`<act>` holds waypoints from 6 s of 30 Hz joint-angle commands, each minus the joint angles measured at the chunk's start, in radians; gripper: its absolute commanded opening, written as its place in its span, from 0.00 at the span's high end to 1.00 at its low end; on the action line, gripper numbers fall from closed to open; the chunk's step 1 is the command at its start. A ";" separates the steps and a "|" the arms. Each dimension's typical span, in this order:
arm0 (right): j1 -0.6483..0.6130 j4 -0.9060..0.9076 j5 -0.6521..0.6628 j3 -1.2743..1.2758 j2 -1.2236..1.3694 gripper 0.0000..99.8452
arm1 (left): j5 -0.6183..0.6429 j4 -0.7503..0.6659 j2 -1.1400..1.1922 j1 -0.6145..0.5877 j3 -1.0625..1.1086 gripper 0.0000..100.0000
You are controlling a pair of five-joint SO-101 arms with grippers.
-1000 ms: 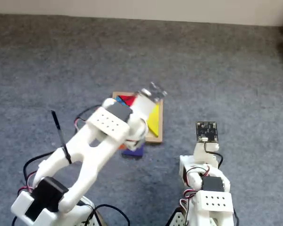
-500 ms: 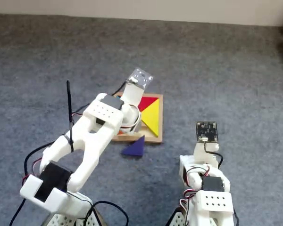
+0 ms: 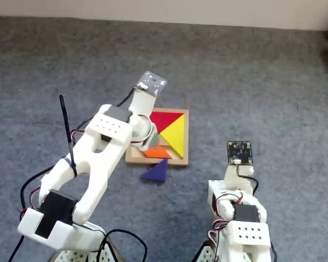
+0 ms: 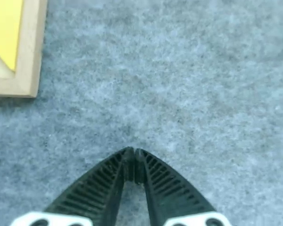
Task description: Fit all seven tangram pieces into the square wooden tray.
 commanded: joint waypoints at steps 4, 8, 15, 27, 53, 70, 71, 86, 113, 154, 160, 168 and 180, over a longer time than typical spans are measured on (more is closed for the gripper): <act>0.015 -0.025 -0.002 0.028 -0.012 0.97 | -0.044 -0.015 -0.025 -0.015 -0.008 0.76; 0.015 -0.025 -0.002 0.028 -0.012 0.97 | -0.046 -0.012 0.061 -0.028 -0.039 0.76; 0.015 -0.025 -0.002 0.028 -0.012 0.97 | -0.109 0.081 0.168 -0.105 -0.180 0.76; 0.015 -0.025 -0.002 0.028 -0.012 0.97 | -0.130 0.101 0.182 -0.036 -0.148 0.76; 0.015 -0.025 -0.002 0.028 -0.012 0.97 | 0.015 0.374 0.189 0.183 -0.458 0.76; 0.015 -0.025 -0.002 0.028 -0.012 0.97 | 0.095 0.081 0.091 0.272 0.048 0.76; 0.015 -0.025 -0.002 0.028 -0.012 0.97 | 0.077 0.075 0.101 0.272 0.056 0.76; 0.015 -0.025 -0.002 0.030 -0.012 0.97 | -0.671 0.187 0.107 0.275 0.027 0.76; 0.016 0.134 0.344 -0.047 -0.012 0.97 | -0.192 0.436 -0.766 -0.351 0.163 0.76; -0.733 0.490 0.911 -0.993 0.928 0.69 | -0.189 0.049 -1.033 -0.803 0.874 0.76; -0.733 0.414 0.984 -0.993 1.023 0.69 | -0.189 0.049 -1.032 -0.808 0.874 0.76; -0.757 0.306 0.984 -0.995 1.161 0.69 | -0.189 0.049 -1.030 -0.805 0.874 0.76; -0.774 0.308 0.984 -1.129 1.299 0.69 | -0.190 0.049 -1.030 -0.802 0.875 0.76</act>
